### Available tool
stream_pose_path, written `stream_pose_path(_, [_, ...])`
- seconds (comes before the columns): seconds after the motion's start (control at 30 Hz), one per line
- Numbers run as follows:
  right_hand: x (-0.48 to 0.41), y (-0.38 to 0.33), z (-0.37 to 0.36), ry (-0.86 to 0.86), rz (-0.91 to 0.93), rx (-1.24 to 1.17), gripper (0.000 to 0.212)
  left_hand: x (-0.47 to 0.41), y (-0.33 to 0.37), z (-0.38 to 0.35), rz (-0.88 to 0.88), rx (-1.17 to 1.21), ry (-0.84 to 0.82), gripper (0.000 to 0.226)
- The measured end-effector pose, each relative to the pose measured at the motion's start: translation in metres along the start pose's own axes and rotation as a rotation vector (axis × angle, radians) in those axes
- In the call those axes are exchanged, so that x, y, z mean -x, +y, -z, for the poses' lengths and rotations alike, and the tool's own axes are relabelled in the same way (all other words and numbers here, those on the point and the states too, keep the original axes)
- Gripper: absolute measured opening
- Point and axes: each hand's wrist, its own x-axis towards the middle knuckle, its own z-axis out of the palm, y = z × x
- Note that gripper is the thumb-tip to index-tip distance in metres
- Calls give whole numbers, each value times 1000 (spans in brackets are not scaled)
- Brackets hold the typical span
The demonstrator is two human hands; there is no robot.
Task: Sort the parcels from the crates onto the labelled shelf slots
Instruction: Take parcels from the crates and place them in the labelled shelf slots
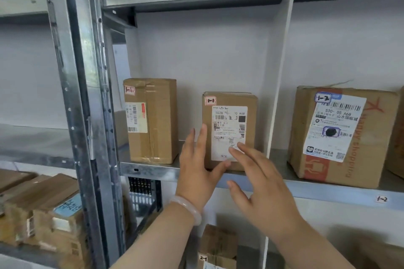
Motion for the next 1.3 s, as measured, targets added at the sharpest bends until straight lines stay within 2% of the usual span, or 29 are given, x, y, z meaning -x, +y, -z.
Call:
stream_pose_path(0.2, [-24, -41, -42, -23, 95, -98, 54, 6, -39, 74, -86, -138, 166, 69])
stream_pose_path(0.3, [-48, -65, -73, -6, 91, -86, 57, -3, -64, 105, -53, -209, 258, 65])
stream_pose_path(0.43, [-78, -82, -113, 26, -18, -63, 73, -17, -89, 123, 24, -230, 183, 76])
stream_pose_path(0.57, [-90, -83, -143, -18, -108, -80, 85, -30, -104, 124, 27, -202, 105, 83])
stream_pose_path(0.73, [-97, -75, -163, -41, -134, -80, 75, -44, -116, 116, 59, -138, 35, 89])
stream_pose_path(1.13, [-103, -71, -168, -133, -196, -81, 72, -57, -131, 103, 120, -110, 2, 91])
stream_pose_path(1.23, [-96, -78, -153, -86, -129, -31, 71, -54, -128, 105, 134, -100, 11, 91])
stream_pose_path(1.3, [-88, -84, -134, 27, -36, 24, 62, -49, -123, 107, 106, -109, 56, 89])
